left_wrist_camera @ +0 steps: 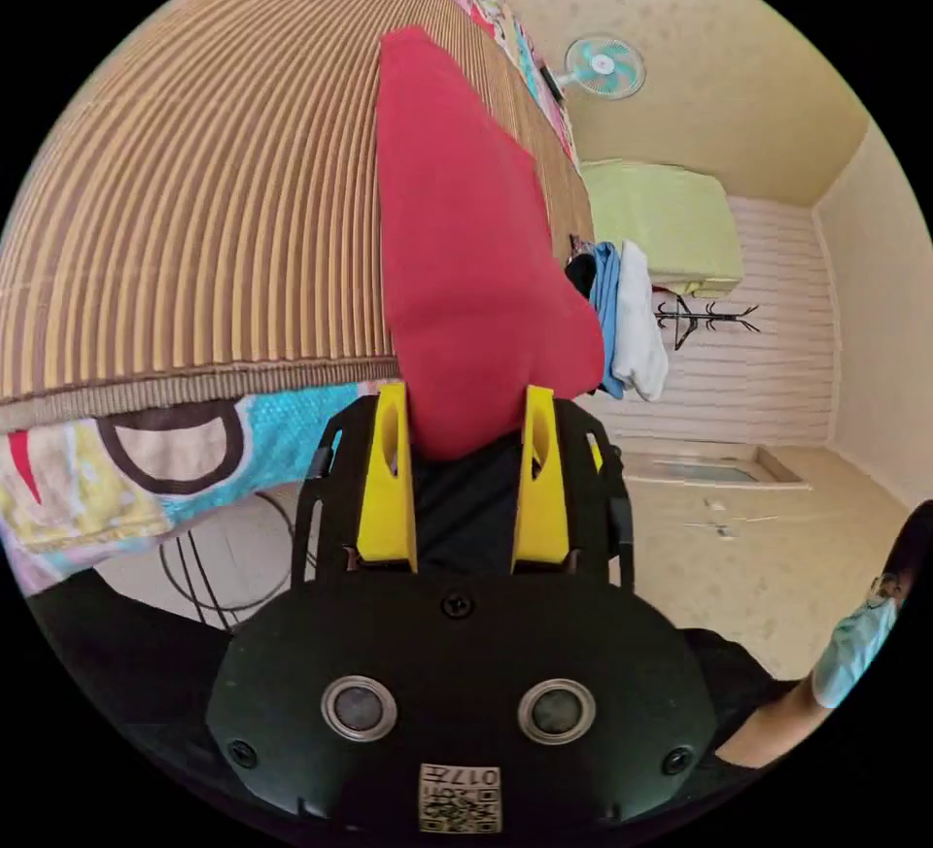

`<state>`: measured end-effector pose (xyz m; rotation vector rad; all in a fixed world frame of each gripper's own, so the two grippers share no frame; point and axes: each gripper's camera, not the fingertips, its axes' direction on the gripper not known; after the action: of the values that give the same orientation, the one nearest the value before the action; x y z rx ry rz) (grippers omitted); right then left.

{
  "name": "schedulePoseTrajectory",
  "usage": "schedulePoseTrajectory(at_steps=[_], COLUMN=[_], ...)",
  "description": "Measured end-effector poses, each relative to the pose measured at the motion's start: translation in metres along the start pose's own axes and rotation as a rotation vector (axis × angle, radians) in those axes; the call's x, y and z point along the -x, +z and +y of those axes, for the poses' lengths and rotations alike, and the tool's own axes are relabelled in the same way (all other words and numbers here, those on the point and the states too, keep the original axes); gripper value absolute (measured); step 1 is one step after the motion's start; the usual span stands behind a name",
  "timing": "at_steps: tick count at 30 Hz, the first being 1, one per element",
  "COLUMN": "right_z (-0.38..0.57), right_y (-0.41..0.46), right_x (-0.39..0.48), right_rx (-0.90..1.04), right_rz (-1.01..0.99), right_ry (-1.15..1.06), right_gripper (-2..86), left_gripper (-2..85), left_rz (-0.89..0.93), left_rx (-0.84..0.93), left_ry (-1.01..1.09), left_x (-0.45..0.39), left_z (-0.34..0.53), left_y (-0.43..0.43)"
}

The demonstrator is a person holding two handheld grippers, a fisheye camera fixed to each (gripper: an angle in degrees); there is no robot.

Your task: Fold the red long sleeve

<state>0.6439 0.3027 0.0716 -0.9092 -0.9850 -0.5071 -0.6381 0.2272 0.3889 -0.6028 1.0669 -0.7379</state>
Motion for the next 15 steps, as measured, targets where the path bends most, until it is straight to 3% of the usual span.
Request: schedulePoseTrajectory(at_steps=[4,9,12,15], right_z=[-0.014,-0.022,-0.029,-0.061], right_y=[0.036,0.056,0.042,0.006], right_x=[-0.025,-0.033,0.004,0.060], right_rx=[0.079,0.047,0.019,-0.046], right_rz=[-0.116,-0.495,-0.449,-0.474], right_ry=[0.098,0.036,-0.196,-0.435], right_gripper=[22.8,21.8,20.1,18.6], left_gripper=[7.1,6.5,6.0,6.1], left_rz=[0.073,0.073,-0.083,-0.164], left_rx=[-0.053,0.111,0.049,-0.131], left_ry=[0.102,0.395,0.569,0.764], left_x=[-0.007,-0.073,-0.101,-0.123], left_z=[0.035,0.096,0.138,0.168], left_y=[0.016,0.028,0.019,-0.008])
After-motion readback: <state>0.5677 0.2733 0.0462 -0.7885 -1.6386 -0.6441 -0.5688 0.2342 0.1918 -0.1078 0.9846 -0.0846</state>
